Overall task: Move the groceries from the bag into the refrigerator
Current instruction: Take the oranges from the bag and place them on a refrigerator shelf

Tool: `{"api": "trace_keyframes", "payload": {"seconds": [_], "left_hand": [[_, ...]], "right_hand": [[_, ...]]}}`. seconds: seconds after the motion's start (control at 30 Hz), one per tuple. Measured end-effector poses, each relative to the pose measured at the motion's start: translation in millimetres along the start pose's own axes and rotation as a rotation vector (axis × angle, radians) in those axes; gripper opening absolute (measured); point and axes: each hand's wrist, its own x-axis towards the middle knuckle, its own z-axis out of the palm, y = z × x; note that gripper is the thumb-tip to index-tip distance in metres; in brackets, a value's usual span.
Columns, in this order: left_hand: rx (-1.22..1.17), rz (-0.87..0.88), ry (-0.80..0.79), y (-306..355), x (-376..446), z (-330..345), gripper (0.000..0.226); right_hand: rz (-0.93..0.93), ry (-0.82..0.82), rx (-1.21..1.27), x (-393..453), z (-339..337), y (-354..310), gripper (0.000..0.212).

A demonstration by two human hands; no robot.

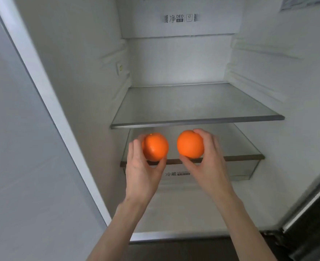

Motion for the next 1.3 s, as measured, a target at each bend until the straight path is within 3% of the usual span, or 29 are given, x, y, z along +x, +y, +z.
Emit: {"api": "trace_keyframes", "payload": {"seconds": [0.2, 0.4, 0.53, 0.67, 1.3], "left_hand": [[0.007, 0.036, -0.045, -17.4, 18.8, 14.1, 0.068], [0.017, 0.061, -0.05, -18.4, 20.1, 16.5, 0.066], [0.068, 0.05, -0.035, -19.5, 23.5, 18.0, 0.057], [0.038, 0.011, -0.047, -21.3, 29.6, 19.3, 0.065], [0.065, -0.007, 0.047, -32.7, 36.0, 8.0, 0.063]], "right_hand": [[0.038, -0.01, -0.067, 16.5, 23.9, 13.8, 0.078], [0.055, 0.021, 0.011, 19.5, 24.8, 13.7, 0.064], [0.111, 0.004, 0.074, 21.4, 27.9, 18.3, 0.079], [0.107, 0.031, 0.023, 29.0, 31.4, 21.8, 0.075], [0.125, -0.126, 0.014, 39.5, 49.2, 13.1, 0.074]]}}
